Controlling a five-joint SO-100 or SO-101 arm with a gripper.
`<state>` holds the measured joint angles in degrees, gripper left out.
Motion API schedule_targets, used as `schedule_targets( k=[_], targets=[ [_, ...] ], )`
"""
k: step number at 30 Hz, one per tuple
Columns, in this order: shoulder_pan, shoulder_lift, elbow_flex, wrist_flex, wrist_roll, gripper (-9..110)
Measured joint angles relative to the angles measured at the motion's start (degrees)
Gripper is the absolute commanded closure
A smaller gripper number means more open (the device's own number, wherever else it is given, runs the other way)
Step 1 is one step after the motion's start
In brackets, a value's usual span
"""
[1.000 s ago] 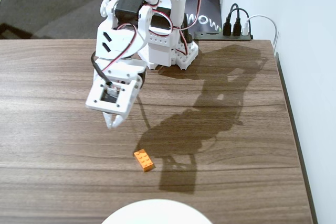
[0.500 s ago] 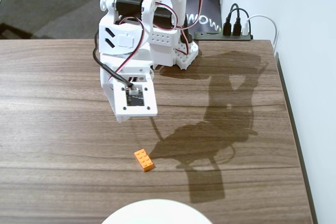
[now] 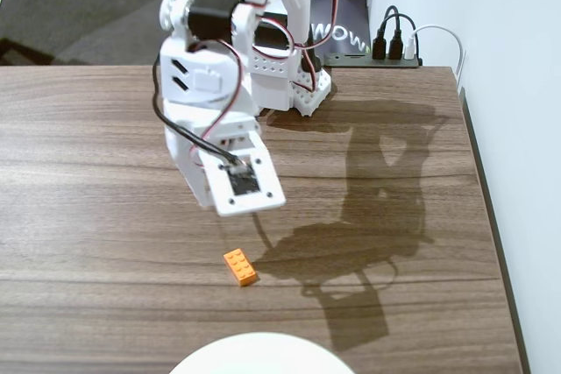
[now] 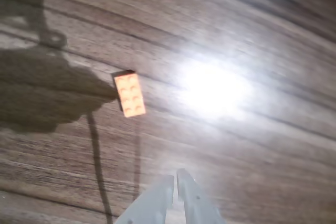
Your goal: Grasp a lego block and put it on the plate.
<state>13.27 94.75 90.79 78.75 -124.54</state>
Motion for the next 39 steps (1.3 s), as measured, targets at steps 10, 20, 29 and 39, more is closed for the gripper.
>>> schedule_targets(
  k=[10,20,29,39],
  targets=[
    [-3.78,-2.81,-0.88,-1.76,-1.23,101],
    [-5.19,-3.43,-1.05,-1.58,-3.34,101],
    [-5.89,-4.57,-0.88,-0.7,-5.1,100],
    [-5.45,-4.66,1.05,-0.09,-5.1,99]
  ],
)
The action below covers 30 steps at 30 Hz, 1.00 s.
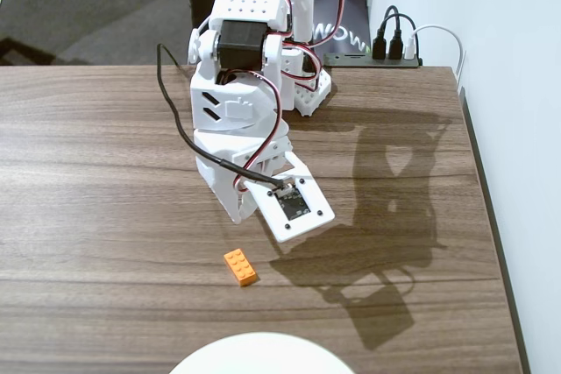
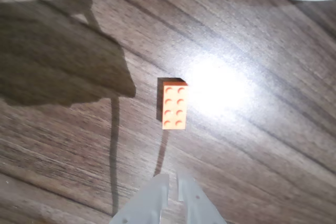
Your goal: Grasp a lego block and put it on the plate.
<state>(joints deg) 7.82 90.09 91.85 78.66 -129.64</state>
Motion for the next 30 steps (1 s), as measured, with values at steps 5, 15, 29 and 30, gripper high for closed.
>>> schedule_targets(
  k=[5,15,29,30],
  targets=[
    [0.79,0.0,0.0,0.0,0.0,99],
    [1.76,-0.18,0.0,0.18,0.44,92],
    [2.64,-0.53,0.0,0.7,6.15,63],
    [2.64,-0.62,0.0,0.26,6.86,59]
  ],
)
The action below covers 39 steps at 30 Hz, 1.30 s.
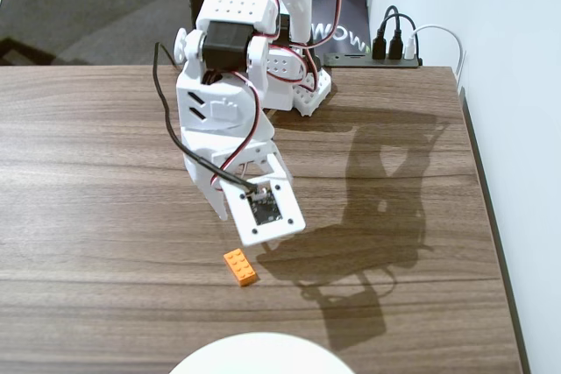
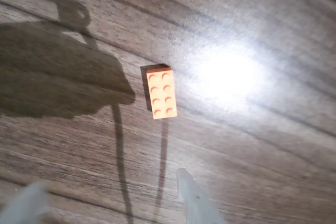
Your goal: Grasp a lego block and put it on the plate.
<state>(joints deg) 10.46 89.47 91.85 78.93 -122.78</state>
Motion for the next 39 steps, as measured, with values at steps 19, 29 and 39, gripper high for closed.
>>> schedule_targets(
  k=[19,29,39],
  targets=[
    [1.23,-6.77,2.29,-8.35,-0.97,50],
    [1.32,-9.76,2.37,-12.3,-5.8,50],
    [1.32,-14.06,2.37,-16.44,-7.21,51]
  ],
)
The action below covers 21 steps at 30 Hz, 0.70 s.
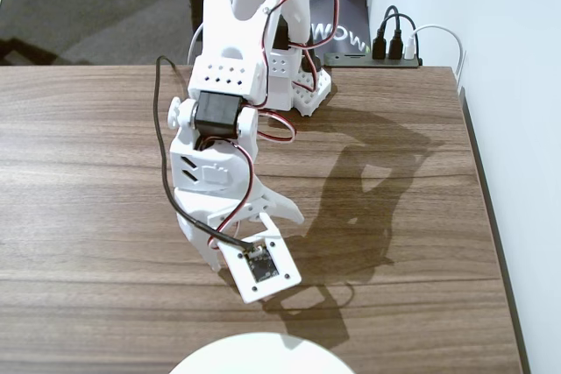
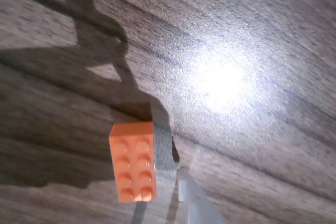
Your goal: Grasp a lego block and put it on the plate.
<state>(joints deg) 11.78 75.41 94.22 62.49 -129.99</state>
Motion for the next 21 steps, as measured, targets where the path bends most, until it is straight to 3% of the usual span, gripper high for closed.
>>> schedule_targets(
  k=[15,21],
  targets=[
    [-0.18,-0.97,-0.09,-0.53,0.0,52],
    [-0.18,-1.05,-0.18,-0.53,0.62,66]
  ],
)
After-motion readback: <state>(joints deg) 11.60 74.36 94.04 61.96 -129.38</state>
